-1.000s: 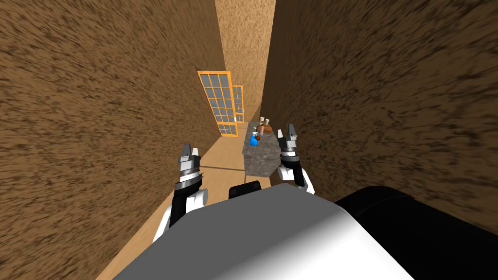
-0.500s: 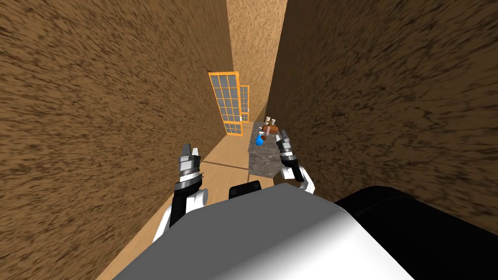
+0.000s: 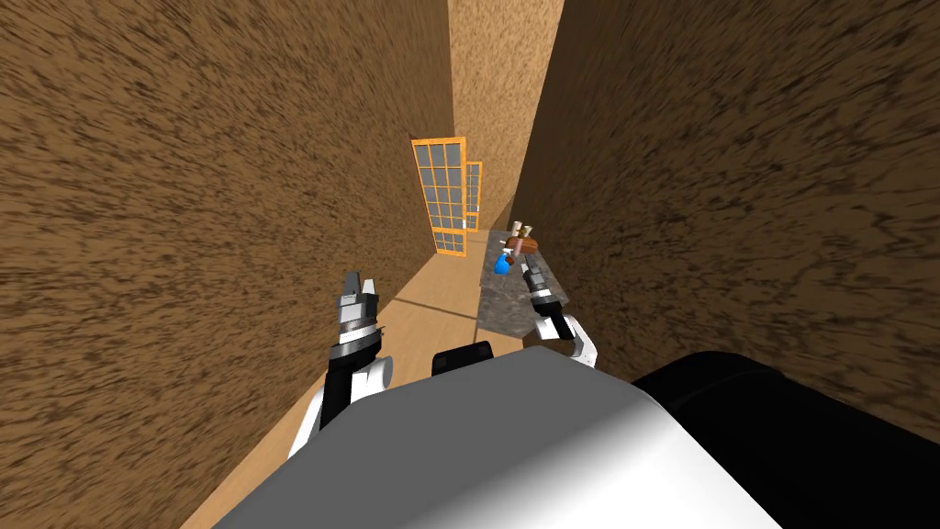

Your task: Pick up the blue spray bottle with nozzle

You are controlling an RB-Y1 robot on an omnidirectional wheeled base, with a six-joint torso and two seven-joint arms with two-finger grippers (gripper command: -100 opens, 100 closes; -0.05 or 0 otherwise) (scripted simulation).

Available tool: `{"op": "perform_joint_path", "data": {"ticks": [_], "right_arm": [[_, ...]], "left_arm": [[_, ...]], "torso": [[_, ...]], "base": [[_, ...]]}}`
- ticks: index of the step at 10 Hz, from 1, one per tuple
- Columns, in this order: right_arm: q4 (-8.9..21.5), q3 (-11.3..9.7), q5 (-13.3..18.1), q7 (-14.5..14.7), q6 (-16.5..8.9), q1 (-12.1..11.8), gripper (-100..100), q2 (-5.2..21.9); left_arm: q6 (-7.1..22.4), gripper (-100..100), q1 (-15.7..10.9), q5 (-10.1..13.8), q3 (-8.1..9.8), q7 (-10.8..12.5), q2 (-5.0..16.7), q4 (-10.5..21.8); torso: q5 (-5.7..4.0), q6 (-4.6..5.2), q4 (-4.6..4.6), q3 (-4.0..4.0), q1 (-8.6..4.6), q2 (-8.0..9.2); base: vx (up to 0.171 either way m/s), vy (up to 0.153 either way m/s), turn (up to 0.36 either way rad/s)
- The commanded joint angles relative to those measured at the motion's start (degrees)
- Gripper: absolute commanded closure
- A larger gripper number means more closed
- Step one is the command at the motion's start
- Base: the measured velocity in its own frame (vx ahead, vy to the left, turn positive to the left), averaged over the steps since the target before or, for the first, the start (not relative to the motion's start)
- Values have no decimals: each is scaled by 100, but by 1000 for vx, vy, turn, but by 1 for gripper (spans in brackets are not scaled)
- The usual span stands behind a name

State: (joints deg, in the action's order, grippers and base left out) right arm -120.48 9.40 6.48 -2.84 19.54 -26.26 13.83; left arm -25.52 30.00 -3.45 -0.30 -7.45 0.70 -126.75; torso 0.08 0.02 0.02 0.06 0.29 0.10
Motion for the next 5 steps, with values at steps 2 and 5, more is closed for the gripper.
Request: {"op": "perform_joint_path", "data": {"ticks": [2,5], "right_arm": [[391,74,23,73,-62,29,-100,158],[932,247,42,182,-261,86,-100,498]], "left_arm": [[0,0,-1,0,-1,0,0,0],[0,0,0,0,0,0,0,0]], "torso": [[0,-3,0,-1,6,-2],[-1,0,-1,-3,-1,-4]], "base": [[-4,88,125],[-4,89,153]]}}
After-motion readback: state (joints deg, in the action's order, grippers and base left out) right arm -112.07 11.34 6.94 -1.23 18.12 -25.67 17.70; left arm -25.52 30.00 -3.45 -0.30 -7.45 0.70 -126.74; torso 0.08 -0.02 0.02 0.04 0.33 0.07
